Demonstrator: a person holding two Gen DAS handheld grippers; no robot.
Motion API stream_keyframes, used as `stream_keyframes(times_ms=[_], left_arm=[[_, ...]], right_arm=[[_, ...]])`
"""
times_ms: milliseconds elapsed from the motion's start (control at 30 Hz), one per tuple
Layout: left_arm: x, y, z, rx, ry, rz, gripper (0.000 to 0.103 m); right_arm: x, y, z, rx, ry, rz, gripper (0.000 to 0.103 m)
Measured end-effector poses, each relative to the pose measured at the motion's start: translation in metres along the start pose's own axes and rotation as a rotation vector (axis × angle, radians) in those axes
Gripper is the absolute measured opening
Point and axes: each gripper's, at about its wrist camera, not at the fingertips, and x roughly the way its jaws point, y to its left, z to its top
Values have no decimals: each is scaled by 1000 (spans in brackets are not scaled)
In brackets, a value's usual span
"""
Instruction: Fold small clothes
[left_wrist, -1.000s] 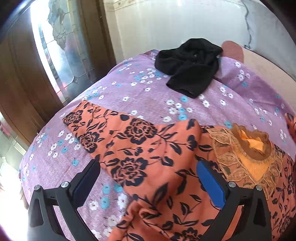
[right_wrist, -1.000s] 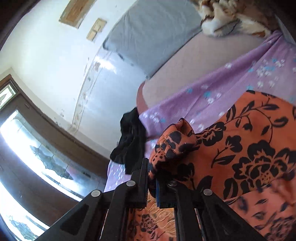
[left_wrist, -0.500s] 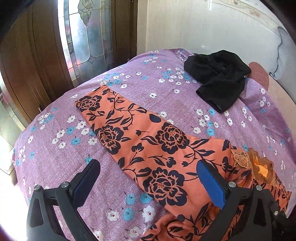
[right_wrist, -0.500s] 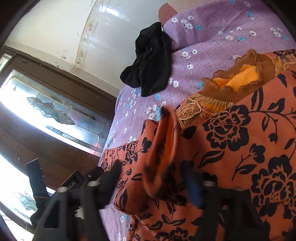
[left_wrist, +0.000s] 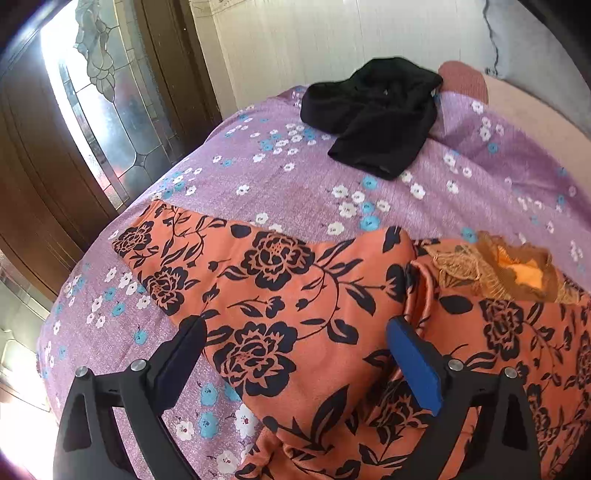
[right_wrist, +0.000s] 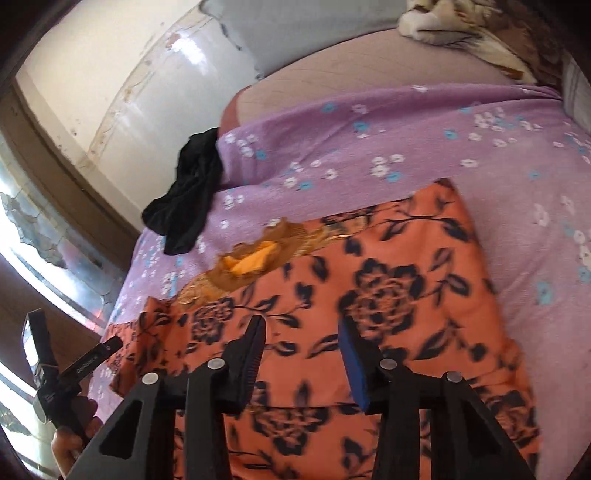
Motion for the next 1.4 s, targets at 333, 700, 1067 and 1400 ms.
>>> stream_keyframes(times_ms=[333,700,1067,1400], left_arm=[[14,17,1,-58,78,7,98],[58,183,1,-599,169,-32,98],[102,201,8,-703,153,-229,87],[126,193,35,-638,117,-216,9]], right_arm=[[18,-26,-7,-24,121,-66,40],[9,1,-15,-53,113,27,58],[17,16,-21,-72,136,59,58],[19,3,-12,-20,122,51,58]])
